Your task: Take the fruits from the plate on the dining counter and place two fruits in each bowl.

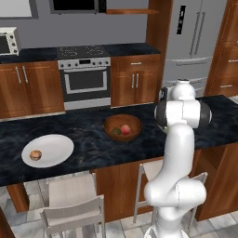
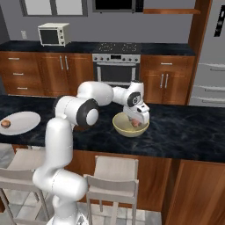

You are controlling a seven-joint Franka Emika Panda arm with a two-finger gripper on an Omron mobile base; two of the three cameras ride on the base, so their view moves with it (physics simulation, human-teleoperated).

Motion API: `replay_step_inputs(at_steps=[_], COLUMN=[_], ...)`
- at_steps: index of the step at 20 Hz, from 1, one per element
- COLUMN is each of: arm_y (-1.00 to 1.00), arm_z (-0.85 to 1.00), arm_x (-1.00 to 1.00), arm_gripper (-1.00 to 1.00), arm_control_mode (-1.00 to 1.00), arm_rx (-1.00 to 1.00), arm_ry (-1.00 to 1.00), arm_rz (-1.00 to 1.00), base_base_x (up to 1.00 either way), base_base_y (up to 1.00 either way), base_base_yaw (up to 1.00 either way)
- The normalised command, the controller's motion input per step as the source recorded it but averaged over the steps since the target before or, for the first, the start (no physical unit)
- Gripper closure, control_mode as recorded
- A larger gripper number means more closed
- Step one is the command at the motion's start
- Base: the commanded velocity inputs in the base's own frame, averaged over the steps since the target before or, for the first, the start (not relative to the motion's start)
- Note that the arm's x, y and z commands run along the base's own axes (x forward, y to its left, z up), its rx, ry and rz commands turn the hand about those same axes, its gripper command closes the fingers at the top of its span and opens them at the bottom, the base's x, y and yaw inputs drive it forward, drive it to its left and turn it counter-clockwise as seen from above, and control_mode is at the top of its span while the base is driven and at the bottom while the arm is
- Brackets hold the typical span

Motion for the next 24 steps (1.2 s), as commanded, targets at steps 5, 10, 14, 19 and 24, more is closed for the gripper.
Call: replay_step_inputs(at_steps=[5,10,14,19,24], arm_y=[0.17,0.45,0.97,1.0,1.0], arm_z=[0.04,0.72,0.98,0.54,0.07], arm_x=[-0.01,-0.08,-0.15,-0.06,-0.52], arm_gripper=[-1.0,-1.0,-1.0,-1.0,-1.0], arm_control_mode=[-1.0,-1.0,-1.0,-1.0,-1.0], arm_rx=[0.0,0.04,0.0,0.02,0.09], arm_ry=[0.0,0.0,0.02,0.05,-0.15], arm_rz=[0.04,0.22,0.49,0.63,0.53], base_base_x=[0.0,0.0,0.0,0.0,0.0], base_base_y=[0.0,0.0,0.0,0.0,0.0], base_base_yaw=[0.0,0.0,0.0,0.0,0.0])
